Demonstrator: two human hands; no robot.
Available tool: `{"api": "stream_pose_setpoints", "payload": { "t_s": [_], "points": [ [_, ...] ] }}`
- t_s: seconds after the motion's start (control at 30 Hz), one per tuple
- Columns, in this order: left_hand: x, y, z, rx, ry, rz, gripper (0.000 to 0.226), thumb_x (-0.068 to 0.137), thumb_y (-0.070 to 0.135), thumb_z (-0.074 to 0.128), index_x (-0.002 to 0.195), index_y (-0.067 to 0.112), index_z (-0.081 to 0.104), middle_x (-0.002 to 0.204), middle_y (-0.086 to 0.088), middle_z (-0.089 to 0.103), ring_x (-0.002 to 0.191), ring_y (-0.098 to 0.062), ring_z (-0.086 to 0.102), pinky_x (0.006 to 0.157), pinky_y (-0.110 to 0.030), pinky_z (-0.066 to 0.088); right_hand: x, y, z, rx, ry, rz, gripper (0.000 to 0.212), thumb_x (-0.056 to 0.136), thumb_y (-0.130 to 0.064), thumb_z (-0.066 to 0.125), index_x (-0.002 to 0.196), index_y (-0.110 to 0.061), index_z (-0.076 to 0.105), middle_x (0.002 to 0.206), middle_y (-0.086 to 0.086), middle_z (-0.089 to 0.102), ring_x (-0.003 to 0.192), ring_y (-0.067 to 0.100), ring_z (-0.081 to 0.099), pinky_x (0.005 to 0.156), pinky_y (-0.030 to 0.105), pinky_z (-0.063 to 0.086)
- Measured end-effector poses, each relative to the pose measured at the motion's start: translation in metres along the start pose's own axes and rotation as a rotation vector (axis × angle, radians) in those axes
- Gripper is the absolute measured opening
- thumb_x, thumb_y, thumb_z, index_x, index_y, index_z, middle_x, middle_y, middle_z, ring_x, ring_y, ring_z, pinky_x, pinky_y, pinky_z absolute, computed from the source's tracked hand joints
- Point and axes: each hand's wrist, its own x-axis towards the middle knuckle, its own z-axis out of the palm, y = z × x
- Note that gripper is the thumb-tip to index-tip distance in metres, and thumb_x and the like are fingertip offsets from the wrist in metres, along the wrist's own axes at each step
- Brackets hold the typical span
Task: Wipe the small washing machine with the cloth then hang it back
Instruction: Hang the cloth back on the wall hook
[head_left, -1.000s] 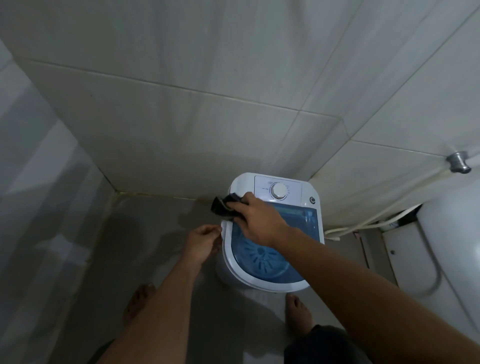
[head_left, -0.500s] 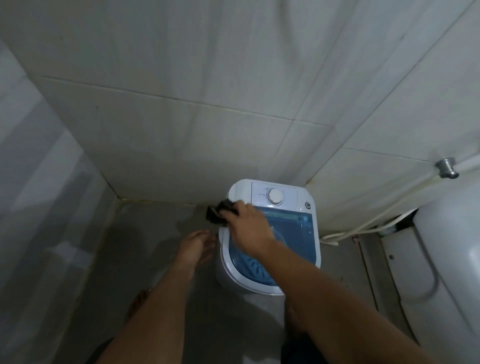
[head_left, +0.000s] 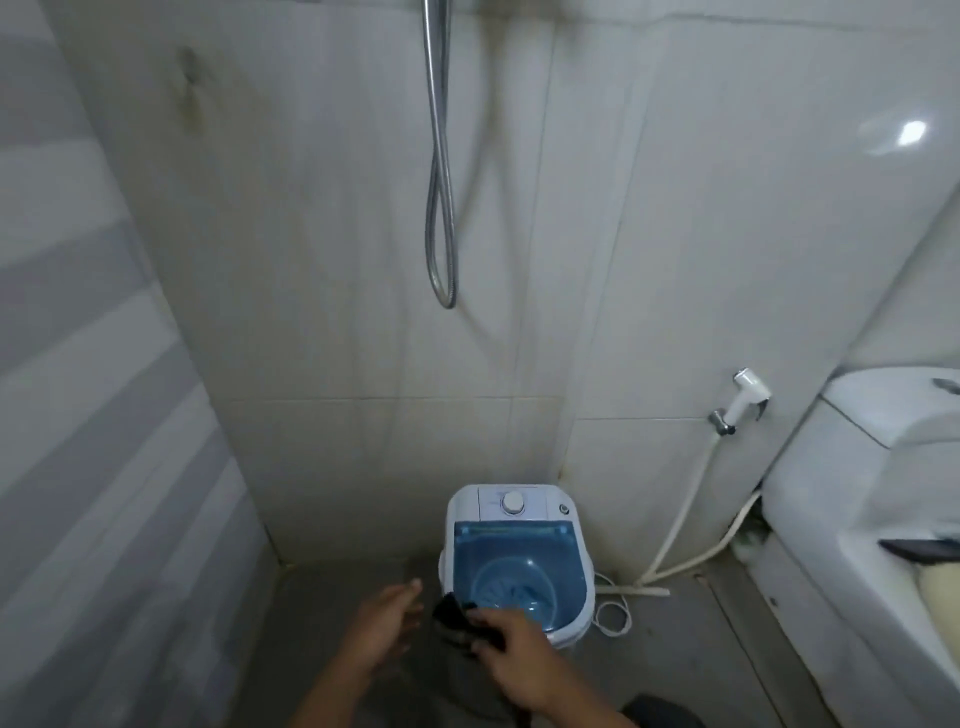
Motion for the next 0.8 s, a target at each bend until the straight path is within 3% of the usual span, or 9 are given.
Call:
{"api": "stream_pose_setpoints", "payload": {
  "t_s": [0.17, 0.23, 0.3, 0.37, 0.43, 0.53, 0.6, 0.7, 0.8],
  "points": [
    [-0.082, 0.032, 0.02, 0.034, -0.172, 0.059, 0.035, 0.092, 0.051, 0.064, 0.109, 0.021, 0.071, 0.11, -0.009, 0.075, 0.098, -0.027, 0.072, 0.085, -0.038, 0.054, -0.031, -0.052, -0.063, 0.39, 0.164, -0.02, 0.037, 0.091, -0.008, 0.066, 0.098, -0.044, 0.067, 0.105, -0.012, 0.075, 0.097, -0.007, 0.067, 0.096, 0.023, 0.051],
    [-0.105, 0.046, 0.027, 0.013, -0.212, 0.123, 0.036, 0.09, 0.051, 0.067, 0.11, 0.021, 0.071, 0.11, -0.008, 0.077, 0.1, -0.026, 0.074, 0.085, -0.037, 0.054, -0.037, -0.067, -0.077, 0.479, 0.205, -0.052, 0.029, 0.091, -0.012, 0.069, 0.104, -0.038, 0.071, 0.105, -0.01, 0.076, 0.101, 0.001, 0.069, 0.097, 0.027, 0.053],
    [-0.121, 0.061, 0.034, -0.042, -0.212, 0.23, 0.03, 0.092, 0.041, 0.069, 0.106, 0.015, 0.072, 0.096, -0.007, 0.079, 0.083, -0.019, 0.074, 0.074, -0.032, 0.055, -0.044, -0.082, -0.084, 0.529, 0.207, -0.082, 0.023, 0.093, -0.019, 0.07, 0.113, -0.031, 0.072, 0.109, -0.007, 0.076, 0.104, 0.006, 0.07, 0.097, 0.028, 0.054],
    [-0.135, 0.076, 0.038, -0.062, -0.166, 0.334, 0.021, 0.095, 0.029, 0.067, 0.104, 0.011, 0.073, 0.08, -0.002, 0.078, 0.064, -0.01, 0.072, 0.058, -0.024, 0.055, -0.048, -0.095, -0.089, 0.54, 0.243, -0.116, 0.023, 0.093, -0.024, 0.069, 0.114, -0.032, 0.073, 0.111, -0.005, 0.076, 0.107, 0.01, 0.07, 0.099, 0.033, 0.055],
    [-0.147, 0.09, 0.037, -0.073, -0.143, 0.384, 0.018, 0.097, 0.025, 0.065, 0.103, 0.01, 0.074, 0.075, 0.0, 0.078, 0.062, -0.009, 0.073, 0.051, -0.023, 0.055, -0.05, -0.107, -0.095, 0.522, 0.301, -0.155, 0.022, 0.091, -0.025, 0.071, 0.109, -0.038, 0.073, 0.108, -0.004, 0.076, 0.104, 0.013, 0.071, 0.096, 0.036, 0.057],
    [-0.157, 0.106, 0.031, -0.075, -0.166, 0.412, 0.025, 0.097, 0.03, 0.065, 0.111, 0.012, 0.075, 0.098, -0.007, 0.081, 0.085, -0.019, 0.075, 0.061, -0.028, 0.059, -0.055, -0.127, -0.11, 0.489, 0.37, -0.175, 0.022, 0.092, -0.02, 0.071, 0.104, -0.037, 0.069, 0.104, -0.001, 0.073, 0.093, 0.014, 0.073, 0.083, 0.03, 0.061],
    [-0.164, 0.118, 0.025, -0.069, -0.181, 0.465, 0.023, 0.097, 0.026, 0.065, 0.112, 0.011, 0.075, 0.105, -0.01, 0.08, 0.088, -0.019, 0.076, 0.065, -0.029, 0.06, -0.056, -0.14, -0.119, 0.481, 0.429, -0.205, 0.024, 0.093, -0.012, 0.069, 0.099, -0.035, 0.068, 0.095, -0.001, 0.075, 0.086, 0.012, 0.074, 0.077, 0.026, 0.06],
    [-0.173, 0.136, 0.019, -0.076, -0.176, 0.58, 0.022, 0.094, 0.015, 0.069, 0.116, 0.011, 0.07, 0.111, -0.016, 0.077, 0.087, -0.019, 0.077, 0.067, -0.03, 0.061, -0.055, -0.158, -0.13, 0.412, 0.5, -0.276, 0.024, 0.093, -0.015, 0.064, 0.101, -0.037, 0.067, 0.089, -0.008, 0.077, 0.084, 0.007, 0.073, 0.08, 0.033, 0.061],
    [-0.181, 0.151, 0.014, -0.111, -0.18, 0.689, 0.036, 0.091, 0.008, 0.071, 0.121, 0.026, 0.062, 0.113, -0.013, 0.075, 0.089, -0.019, 0.076, 0.064, -0.03, 0.06, -0.054, -0.176, -0.142, 0.327, 0.54, -0.347, 0.028, 0.09, -0.024, 0.062, 0.11, -0.044, 0.064, 0.09, -0.014, 0.075, 0.085, 0.006, 0.072, 0.081, 0.038, 0.06]
  ]
}}
